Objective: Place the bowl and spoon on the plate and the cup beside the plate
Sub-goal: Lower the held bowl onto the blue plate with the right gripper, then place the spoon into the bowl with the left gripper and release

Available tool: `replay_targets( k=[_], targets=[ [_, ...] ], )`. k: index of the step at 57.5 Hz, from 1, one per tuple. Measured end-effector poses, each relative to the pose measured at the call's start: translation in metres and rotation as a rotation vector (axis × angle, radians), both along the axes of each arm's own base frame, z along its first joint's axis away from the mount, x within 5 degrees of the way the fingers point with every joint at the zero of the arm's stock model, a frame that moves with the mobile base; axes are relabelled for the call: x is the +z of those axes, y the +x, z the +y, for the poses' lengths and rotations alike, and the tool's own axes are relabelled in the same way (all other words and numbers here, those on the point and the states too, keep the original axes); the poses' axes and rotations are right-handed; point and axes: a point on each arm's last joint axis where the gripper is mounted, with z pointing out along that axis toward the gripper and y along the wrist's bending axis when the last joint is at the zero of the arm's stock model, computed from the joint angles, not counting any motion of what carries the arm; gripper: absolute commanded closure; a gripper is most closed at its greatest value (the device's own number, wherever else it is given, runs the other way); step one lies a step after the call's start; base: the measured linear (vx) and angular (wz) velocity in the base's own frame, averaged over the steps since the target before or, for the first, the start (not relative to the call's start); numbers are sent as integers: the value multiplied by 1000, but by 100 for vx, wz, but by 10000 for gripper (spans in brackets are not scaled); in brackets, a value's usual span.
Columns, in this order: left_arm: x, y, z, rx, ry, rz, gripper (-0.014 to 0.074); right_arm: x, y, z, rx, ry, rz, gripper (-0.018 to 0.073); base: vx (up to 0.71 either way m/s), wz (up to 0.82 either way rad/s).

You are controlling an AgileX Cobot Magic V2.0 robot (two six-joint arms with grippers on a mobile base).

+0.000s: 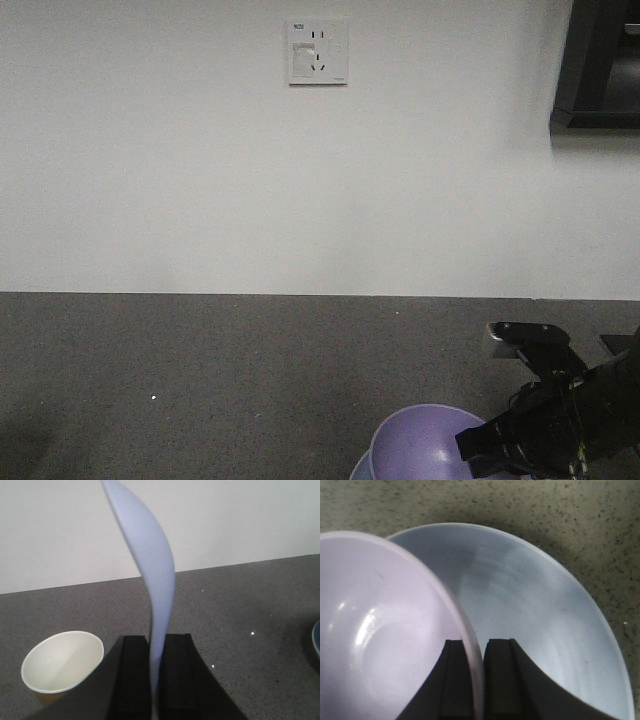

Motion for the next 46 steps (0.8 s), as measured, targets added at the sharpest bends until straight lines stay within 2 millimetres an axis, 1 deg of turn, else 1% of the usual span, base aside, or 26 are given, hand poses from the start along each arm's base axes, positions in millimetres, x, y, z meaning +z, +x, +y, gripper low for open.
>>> replay_targets(
  k=[5,12,18,26,32,36,39,43,46],
  targets=[
    [0,0,0,0,0,0,603,-7,4,0,12,-10,8,531,0,0],
    [0,0,0,0,0,1,603,-11,6,1,28,-7,14,452,0,0],
    [0,0,0,0,0,1,603,-12,7,3,36,7,13,340,0,0],
    [0,0,0,0,0,1,603,-12,7,3,47,12,7,165,0,0],
    [0,0,0,0,0,1,603,-12,7,3,54,9,3,66,0,0],
    [0,0,0,0,0,1,603,-12,7,3,60,6,0,28,0,0],
    [0,0,0,0,0,1,603,-11,7,3,64,4,-6,18,0,0],
    [0,0,0,0,0,2,603,-7,7,3,71,-6,-19,23,0,0],
    [0,0,0,0,0,2,603,1,7,2,78,-14,-44,37,0,0]
  ],
)
